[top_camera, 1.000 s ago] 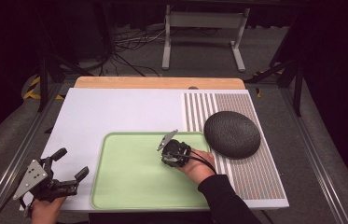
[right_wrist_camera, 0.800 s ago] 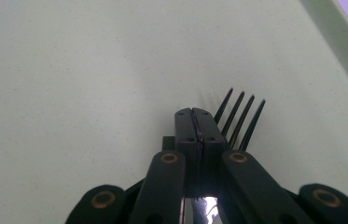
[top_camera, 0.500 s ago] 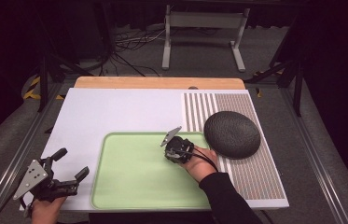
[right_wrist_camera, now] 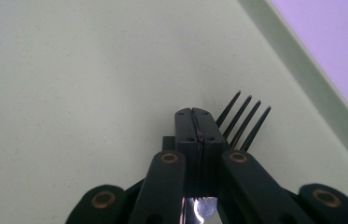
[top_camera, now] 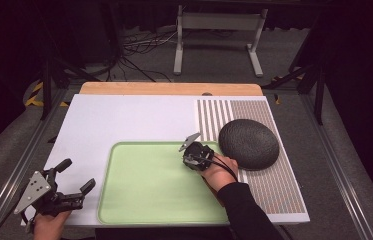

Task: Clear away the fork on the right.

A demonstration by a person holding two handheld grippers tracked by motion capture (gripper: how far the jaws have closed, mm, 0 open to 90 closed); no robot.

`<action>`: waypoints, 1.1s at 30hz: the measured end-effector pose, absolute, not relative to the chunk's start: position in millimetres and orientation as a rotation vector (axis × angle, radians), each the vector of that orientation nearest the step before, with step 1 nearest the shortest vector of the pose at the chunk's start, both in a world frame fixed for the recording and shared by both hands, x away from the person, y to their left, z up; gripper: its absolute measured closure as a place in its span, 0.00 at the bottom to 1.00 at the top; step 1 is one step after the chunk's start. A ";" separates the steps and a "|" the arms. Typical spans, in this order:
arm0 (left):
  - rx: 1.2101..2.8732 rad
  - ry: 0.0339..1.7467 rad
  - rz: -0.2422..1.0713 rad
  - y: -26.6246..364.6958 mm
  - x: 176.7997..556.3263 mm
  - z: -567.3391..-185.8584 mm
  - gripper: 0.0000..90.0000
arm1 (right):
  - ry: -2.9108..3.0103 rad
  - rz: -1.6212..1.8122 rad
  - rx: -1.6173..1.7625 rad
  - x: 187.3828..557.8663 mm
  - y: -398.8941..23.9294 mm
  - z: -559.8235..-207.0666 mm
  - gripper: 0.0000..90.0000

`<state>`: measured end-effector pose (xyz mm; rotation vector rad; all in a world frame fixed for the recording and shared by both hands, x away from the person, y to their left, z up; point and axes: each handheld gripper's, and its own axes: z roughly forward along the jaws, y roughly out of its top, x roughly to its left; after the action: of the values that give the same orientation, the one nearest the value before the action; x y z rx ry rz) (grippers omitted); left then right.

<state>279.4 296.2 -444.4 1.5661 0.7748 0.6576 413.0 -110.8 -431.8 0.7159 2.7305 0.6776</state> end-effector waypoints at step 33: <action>1.572 0.778 0.660 296.2 280.1 -445.0 0.00 | 2.624 0.644 0.931 426.7 -155.9 -430.4 1.00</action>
<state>280.1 296.2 -445.0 1.5721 0.7783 0.6602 426.7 -155.9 -430.4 0.9315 2.6241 0.6436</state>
